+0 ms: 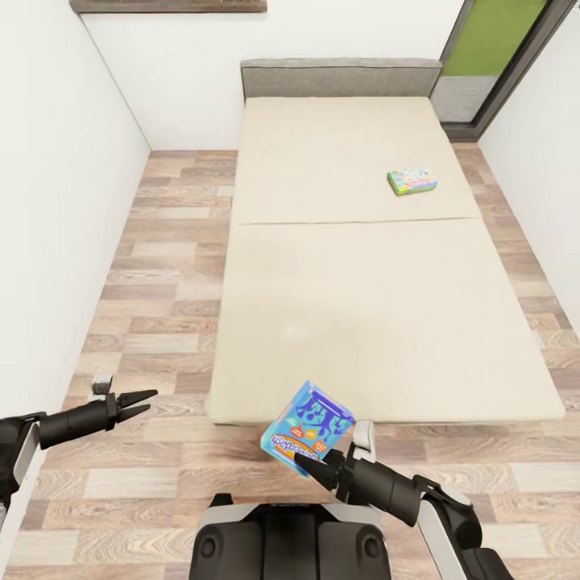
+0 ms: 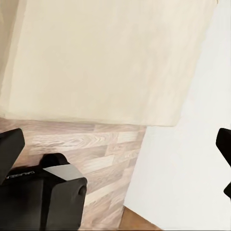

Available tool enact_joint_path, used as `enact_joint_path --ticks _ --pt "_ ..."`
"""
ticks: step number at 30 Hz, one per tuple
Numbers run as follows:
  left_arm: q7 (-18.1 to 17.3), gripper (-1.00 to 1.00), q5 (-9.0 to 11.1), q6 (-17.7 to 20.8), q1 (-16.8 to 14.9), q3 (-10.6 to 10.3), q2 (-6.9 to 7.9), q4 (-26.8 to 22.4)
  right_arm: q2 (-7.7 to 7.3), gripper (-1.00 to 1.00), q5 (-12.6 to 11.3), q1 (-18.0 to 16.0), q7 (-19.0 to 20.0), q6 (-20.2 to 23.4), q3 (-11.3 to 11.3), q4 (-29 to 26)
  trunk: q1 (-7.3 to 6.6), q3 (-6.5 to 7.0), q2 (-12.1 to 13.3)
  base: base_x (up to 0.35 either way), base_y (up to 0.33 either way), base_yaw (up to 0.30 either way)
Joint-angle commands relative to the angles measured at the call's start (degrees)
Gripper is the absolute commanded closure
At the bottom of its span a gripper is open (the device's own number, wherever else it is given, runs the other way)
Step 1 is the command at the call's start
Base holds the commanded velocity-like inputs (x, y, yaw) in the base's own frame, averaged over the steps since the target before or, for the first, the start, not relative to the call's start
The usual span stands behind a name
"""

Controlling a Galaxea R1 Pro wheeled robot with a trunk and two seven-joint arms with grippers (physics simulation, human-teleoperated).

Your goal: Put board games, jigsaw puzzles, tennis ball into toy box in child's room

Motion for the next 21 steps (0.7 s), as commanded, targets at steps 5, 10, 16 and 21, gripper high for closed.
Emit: enact_joint_path --ticks 5,10,16,21 --pt "-0.2 -1.0 0.23 0.58 -0.02 -4.38 -0.06 0.05 0.12 1.0 -0.2 -0.02 -0.06 0.49 0.05 -0.03 0.03 0.41 -0.08 0.0 0.0 0.0" --pt "-0.21 -1.0 0.21 0.58 -0.01 -5.56 -0.14 0.07 -0.22 1.0 -0.2 -0.02 0.1 0.48 -0.17 -0.06 0.03 0.88 -0.08 0.0 0.0 0.0" --pt "-0.15 -1.0 0.05 0.58 -0.01 -5.8 -0.16 0.07 -0.27 1.0 -0.36 0.0 0.12 0.49 -0.24 -0.08 0.03 1.45 -0.08 0.0 0.0 0.0" --pt "-0.13 -1.0 -0.03 0.65 -0.02 -5.86 -0.17 0.07 -0.27 1.0 -0.38 -0.01 0.11 0.49 -0.23 -0.04 0.03 1.92 -0.08 0.0 0.0 0.0"
